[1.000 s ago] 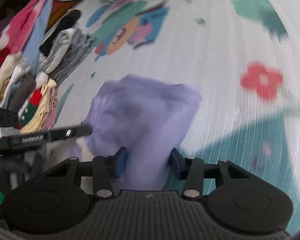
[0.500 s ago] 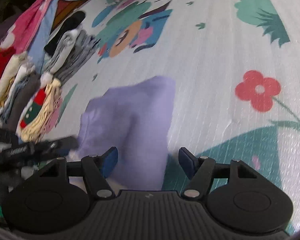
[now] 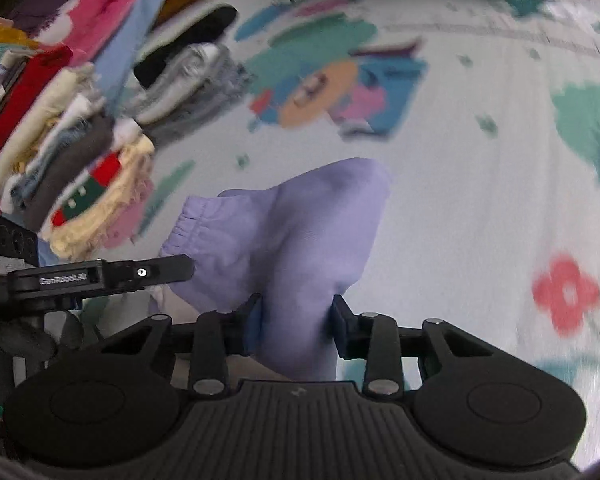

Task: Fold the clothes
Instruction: 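Lift the folded trousers with both tools and carry them toward the clothes pile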

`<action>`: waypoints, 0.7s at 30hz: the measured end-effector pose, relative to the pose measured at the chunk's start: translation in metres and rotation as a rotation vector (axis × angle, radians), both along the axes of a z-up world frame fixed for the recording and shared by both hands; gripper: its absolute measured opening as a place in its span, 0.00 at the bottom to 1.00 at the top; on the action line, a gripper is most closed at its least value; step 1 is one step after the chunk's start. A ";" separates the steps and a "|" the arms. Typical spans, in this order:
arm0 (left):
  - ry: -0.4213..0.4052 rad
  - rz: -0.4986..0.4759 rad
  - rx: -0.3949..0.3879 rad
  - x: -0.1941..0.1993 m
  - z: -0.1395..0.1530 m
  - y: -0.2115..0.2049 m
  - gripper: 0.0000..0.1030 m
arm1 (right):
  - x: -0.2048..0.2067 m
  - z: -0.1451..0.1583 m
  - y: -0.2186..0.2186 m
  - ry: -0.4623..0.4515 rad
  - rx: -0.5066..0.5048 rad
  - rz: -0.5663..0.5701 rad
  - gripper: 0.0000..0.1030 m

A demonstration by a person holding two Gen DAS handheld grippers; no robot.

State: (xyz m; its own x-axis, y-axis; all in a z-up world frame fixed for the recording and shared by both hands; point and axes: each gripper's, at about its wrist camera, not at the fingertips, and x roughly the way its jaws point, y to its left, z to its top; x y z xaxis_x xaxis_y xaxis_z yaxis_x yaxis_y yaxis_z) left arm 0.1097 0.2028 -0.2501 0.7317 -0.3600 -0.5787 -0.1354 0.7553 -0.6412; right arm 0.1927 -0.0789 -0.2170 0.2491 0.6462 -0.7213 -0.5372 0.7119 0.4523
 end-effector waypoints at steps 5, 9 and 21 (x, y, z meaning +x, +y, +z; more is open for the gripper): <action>-0.127 0.091 0.044 0.008 0.043 0.043 0.29 | 0.026 0.036 0.046 -0.131 0.092 0.020 0.36; -0.241 0.141 0.149 0.020 0.083 0.075 0.29 | 0.051 0.066 0.088 -0.248 0.158 0.067 0.36; -0.388 0.328 0.375 0.080 0.156 0.146 0.28 | 0.141 0.126 0.204 -0.437 0.260 0.087 0.35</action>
State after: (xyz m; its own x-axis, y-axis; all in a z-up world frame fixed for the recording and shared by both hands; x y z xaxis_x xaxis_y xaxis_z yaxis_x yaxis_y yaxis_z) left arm 0.1898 0.3491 -0.0941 0.9516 0.0943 -0.2926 -0.2087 0.8970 -0.3895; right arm 0.3341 0.1246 -0.0913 0.4286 0.8224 -0.3742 -0.7681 0.5497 0.3283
